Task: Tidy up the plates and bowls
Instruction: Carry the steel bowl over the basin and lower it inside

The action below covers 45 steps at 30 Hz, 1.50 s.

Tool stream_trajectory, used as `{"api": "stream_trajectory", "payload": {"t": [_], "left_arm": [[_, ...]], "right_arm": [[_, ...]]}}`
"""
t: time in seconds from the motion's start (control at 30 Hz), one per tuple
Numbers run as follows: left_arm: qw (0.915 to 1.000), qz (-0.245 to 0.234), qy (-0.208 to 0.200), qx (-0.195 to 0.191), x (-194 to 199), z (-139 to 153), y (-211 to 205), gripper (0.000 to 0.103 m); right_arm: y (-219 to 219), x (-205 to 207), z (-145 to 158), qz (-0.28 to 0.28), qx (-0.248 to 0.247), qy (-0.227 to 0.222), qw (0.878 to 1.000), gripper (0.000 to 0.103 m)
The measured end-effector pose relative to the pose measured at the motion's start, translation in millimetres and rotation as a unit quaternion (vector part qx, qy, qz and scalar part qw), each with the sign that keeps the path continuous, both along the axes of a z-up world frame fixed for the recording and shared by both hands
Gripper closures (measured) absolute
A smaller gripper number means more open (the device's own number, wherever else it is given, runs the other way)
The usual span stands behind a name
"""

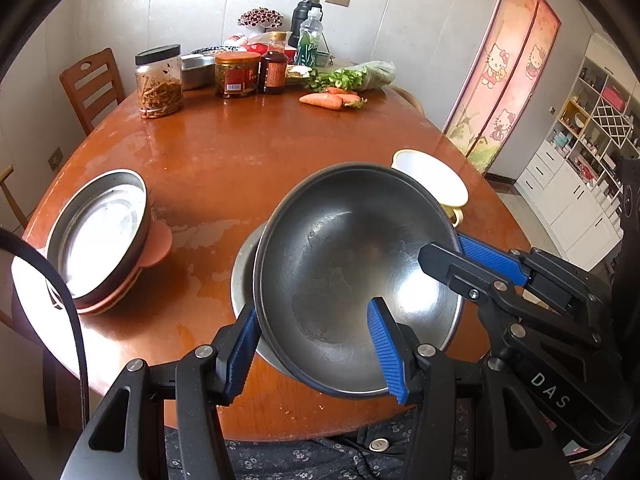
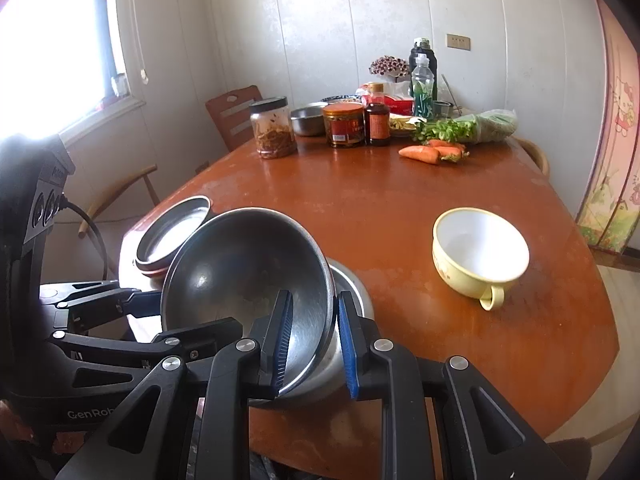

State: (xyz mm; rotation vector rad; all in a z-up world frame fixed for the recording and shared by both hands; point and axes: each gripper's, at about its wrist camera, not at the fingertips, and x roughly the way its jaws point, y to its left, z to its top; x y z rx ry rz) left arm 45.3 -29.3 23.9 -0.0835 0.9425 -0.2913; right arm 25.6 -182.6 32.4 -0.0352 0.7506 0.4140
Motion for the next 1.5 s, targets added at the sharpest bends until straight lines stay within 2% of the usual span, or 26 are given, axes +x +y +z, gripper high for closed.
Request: {"api": "stream_trajectory", "payload": {"t": [0.63,1.07,1.5], "left_arm": [[0.9997,-0.007,0.016,0.015,15.8,-22.1,-6.0,0.05],[0.999,-0.009,-0.004,0.045,18.2,-25.2,-9.6,0.05],[0.9988,-0.009,-0.012,0.047,14.9,-25.0,-5.1,0.049]], "right_arm": [[-0.1,14.6,-27.0,-0.007,-0.006,0.026,1.0,0.079],[-0.1,21.2,-37.3,-0.005,-0.005,0.035,0.999,0.079],[0.8,23.1,-40.0,-0.003,-0.003,0.032,0.999,0.078]]}}
